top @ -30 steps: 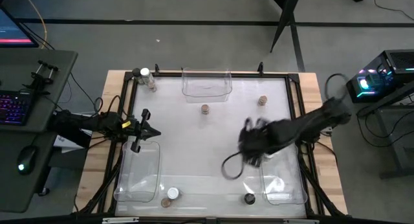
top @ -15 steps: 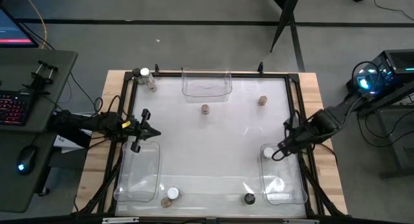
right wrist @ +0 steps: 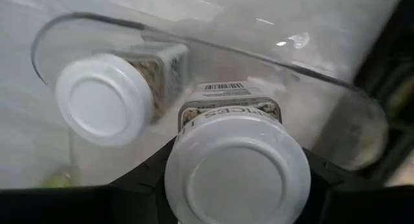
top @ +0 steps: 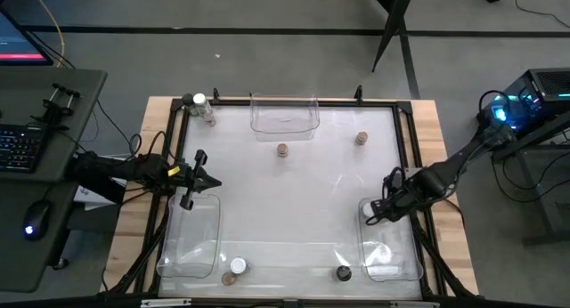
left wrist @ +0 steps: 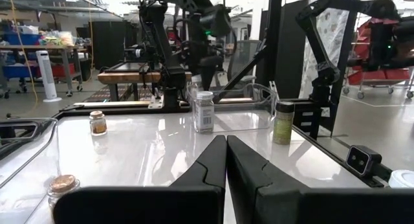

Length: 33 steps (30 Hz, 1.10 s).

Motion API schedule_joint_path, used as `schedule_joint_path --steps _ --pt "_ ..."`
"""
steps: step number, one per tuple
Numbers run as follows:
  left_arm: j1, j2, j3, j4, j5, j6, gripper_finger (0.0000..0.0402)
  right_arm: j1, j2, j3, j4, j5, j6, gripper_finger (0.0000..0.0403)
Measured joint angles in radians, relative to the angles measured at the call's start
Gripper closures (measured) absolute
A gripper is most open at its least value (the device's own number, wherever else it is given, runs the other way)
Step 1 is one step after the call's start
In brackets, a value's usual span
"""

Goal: Sort spices by type
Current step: Put the white seasoning bottle into the bottom right transparent bin

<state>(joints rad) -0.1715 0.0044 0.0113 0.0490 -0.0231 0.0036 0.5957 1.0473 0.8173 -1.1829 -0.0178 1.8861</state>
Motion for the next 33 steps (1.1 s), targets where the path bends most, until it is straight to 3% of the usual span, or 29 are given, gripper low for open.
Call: schedule_joint_path --steps 11,17,26,33 --pt "0.000 0.000 0.000 0.000 0.000 0.000 0.0401 0.000 0.000 -0.062 0.137 0.030 0.098 0.0211" --pt "0.000 0.000 0.000 0.000 0.000 0.000 0.0401 0.000 0.000 -0.062 0.130 0.087 0.122 0.0211" --pt "0.000 0.000 0.000 0.000 0.000 0.000 0.0401 0.000 0.000 -0.062 0.126 0.091 0.096 0.0211" --pt "0.000 0.000 0.000 0.000 0.000 0.000 0.0401 0.000 0.000 -0.062 0.108 0.135 0.105 0.0127"
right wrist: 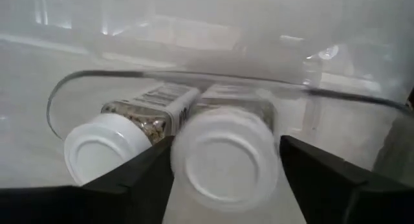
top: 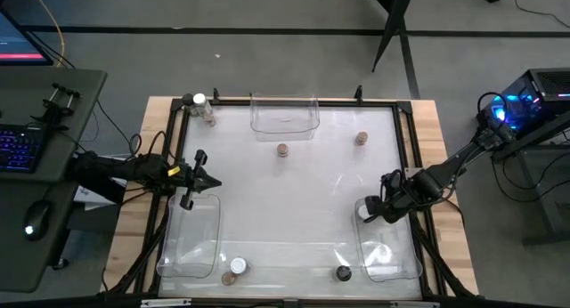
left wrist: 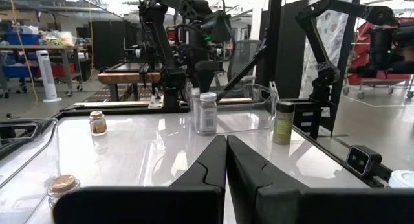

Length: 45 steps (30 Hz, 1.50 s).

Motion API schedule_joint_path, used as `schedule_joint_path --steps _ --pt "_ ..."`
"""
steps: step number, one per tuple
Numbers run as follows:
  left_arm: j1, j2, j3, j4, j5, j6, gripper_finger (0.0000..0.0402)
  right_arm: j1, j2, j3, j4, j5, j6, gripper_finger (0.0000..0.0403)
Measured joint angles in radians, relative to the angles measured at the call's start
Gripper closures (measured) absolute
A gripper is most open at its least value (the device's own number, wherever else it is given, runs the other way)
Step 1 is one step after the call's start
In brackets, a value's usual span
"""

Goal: Sort spices by type
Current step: Put the white seasoning bottle into the bottom right transparent bin

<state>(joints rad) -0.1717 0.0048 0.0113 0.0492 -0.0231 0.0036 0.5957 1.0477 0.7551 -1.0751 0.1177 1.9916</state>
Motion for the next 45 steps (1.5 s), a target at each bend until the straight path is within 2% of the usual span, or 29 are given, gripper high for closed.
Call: schedule_joint_path --steps 7,11,19,22,26,28,31,32,37,41,45 --pt "0.000 0.000 0.000 0.000 0.000 0.000 0.0401 0.000 0.000 0.000 -0.001 0.013 -0.007 0.0123" --pt "0.000 0.000 0.000 0.000 0.000 0.000 0.0401 0.000 0.000 0.021 -0.024 -0.010 -0.063 0.0126" --pt "0.000 0.000 0.000 0.000 0.000 0.000 0.0401 0.000 -0.001 0.185 -0.290 0.033 -0.115 0.0138" --pt "0.000 0.000 0.000 0.000 0.000 0.000 0.0401 0.000 -0.002 0.226 -0.310 0.031 -0.153 0.0149" --pt "0.000 0.000 0.000 0.000 0.000 0.000 0.0401 0.000 0.010 0.226 -0.294 -0.019 -0.187 0.0202" --pt "0.000 0.000 0.000 0.000 0.000 0.000 0.0401 0.000 0.031 0.204 -0.294 -0.055 -0.187 0.0257" --pt "0.000 0.000 0.000 0.000 0.000 0.000 0.0401 0.000 0.066 0.172 -0.292 -0.081 -0.178 0.0359" --pt "0.000 0.000 0.000 0.000 0.000 0.000 0.0401 0.000 0.075 0.163 -0.293 -0.090 -0.171 0.0381" --pt "0.000 0.000 0.000 0.000 0.000 0.000 0.0401 0.000 0.107 0.146 -0.293 -0.103 -0.132 0.0380" --pt "0.000 0.000 0.000 0.000 0.000 0.000 0.0401 0.000 0.129 0.146 -0.263 -0.091 -0.139 0.0400" --pt "0.000 0.000 0.000 0.000 0.000 0.000 0.0401 0.000 0.145 0.146 -0.234 -0.077 -0.145 0.0396"
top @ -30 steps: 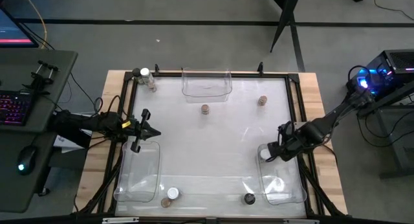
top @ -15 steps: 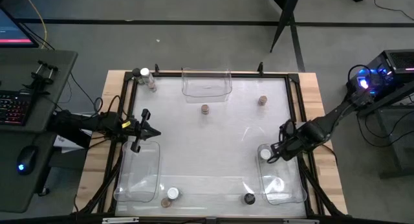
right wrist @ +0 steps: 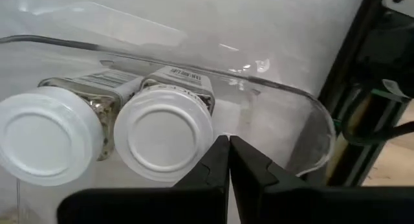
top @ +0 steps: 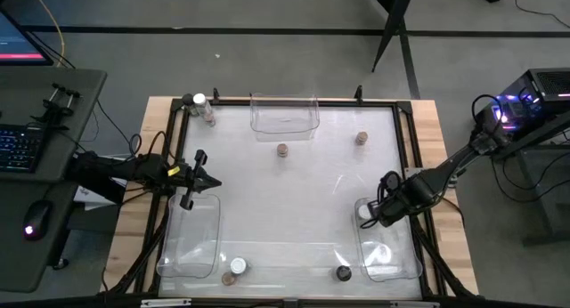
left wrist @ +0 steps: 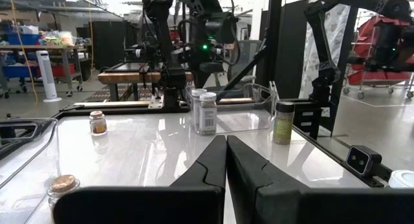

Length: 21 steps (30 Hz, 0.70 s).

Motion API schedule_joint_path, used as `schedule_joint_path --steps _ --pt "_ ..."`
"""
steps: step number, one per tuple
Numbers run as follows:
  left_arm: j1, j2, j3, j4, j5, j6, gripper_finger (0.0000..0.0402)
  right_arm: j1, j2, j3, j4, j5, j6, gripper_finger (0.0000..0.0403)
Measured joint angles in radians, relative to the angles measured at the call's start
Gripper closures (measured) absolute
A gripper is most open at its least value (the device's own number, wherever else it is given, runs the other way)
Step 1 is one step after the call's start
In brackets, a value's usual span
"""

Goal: Sort spices by type
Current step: Put the white seasoning bottle into the bottom right transparent bin, then adjust the white seasoning bottle inside the bottom right transparent bin

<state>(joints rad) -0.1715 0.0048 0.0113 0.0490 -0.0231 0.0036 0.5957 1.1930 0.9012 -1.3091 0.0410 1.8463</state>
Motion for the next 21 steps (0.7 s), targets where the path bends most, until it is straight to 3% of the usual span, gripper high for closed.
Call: schedule_joint_path --steps 9,15,18,21 --pt "0.000 0.000 0.000 0.000 0.000 0.000 0.0401 0.000 -0.002 0.009 -0.003 0.014 -0.033 0.0401" --pt "0.000 0.000 0.000 0.000 0.000 0.000 0.0401 0.034 -0.004 0.128 -0.079 0.011 -0.030 0.0402" --pt "0.000 0.000 0.000 0.000 0.000 0.000 0.0401 0.067 -0.004 0.166 0.044 0.011 -0.042 0.0402" --pt "0.000 0.000 0.000 0.000 0.000 0.000 0.0401 0.093 -0.002 0.143 0.277 0.010 -0.091 0.0402"
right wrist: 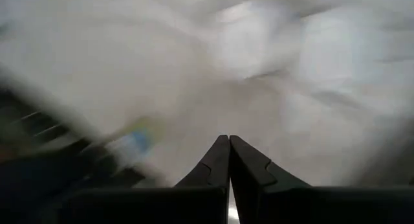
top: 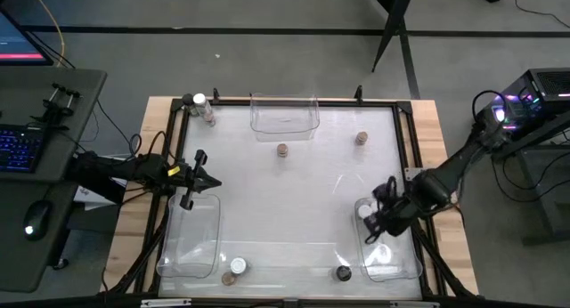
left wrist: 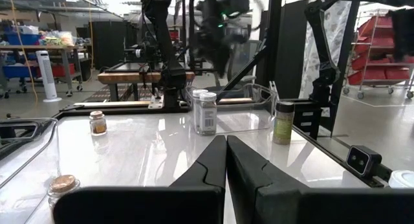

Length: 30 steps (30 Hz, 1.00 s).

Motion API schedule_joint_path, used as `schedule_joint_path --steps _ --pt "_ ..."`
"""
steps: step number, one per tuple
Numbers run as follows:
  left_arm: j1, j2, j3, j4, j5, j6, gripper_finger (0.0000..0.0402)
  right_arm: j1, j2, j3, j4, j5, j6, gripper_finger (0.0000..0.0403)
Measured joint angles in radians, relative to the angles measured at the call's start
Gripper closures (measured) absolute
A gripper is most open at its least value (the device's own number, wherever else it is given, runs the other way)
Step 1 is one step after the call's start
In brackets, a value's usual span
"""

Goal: Sort spices by type
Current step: Adjust the white seasoning bottle inside the bottom right transparent bin

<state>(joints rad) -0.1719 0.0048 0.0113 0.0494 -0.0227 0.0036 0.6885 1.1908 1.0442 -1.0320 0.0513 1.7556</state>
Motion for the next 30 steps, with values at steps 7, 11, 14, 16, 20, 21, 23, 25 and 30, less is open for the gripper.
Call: schedule_joint_path --steps 7,11,14,16,20,21,23,25,30 --pt "0.000 0.000 0.000 0.000 0.000 0.000 0.0401 -0.009 0.128 -0.060 0.124 0.005 0.100 0.0402" --pt "0.000 0.000 0.000 -0.001 0.000 0.000 0.0401 -0.024 0.196 -0.060 0.135 0.019 0.104 0.0403" --pt "0.000 0.000 0.000 -0.001 0.000 0.000 0.0401 -0.035 0.227 -0.060 0.127 0.025 0.105 0.0403" --pt "0.000 0.000 0.000 0.000 0.000 0.000 0.0401 -0.042 0.237 -0.060 0.110 0.039 0.110 0.0403" --pt "0.000 0.000 0.000 0.000 0.000 0.000 0.0401 -0.061 0.242 -0.060 0.079 0.071 0.122 0.0403" --pt "0.000 0.000 0.000 0.000 0.000 0.000 0.0401 -0.066 0.242 -0.060 0.071 0.071 0.119 0.0403" --pt "0.000 0.000 0.000 0.000 0.000 0.000 0.0401 -0.074 0.242 -0.060 0.055 0.079 0.103 0.0403" --pt "0.000 0.000 0.000 0.000 0.000 0.000 0.0401 -0.081 0.242 -0.060 0.039 0.091 0.102 0.0403" --pt "0.000 0.000 0.000 0.000 0.000 0.000 0.0401 -0.102 0.242 -0.060 0.043 0.097 0.056 0.0403"
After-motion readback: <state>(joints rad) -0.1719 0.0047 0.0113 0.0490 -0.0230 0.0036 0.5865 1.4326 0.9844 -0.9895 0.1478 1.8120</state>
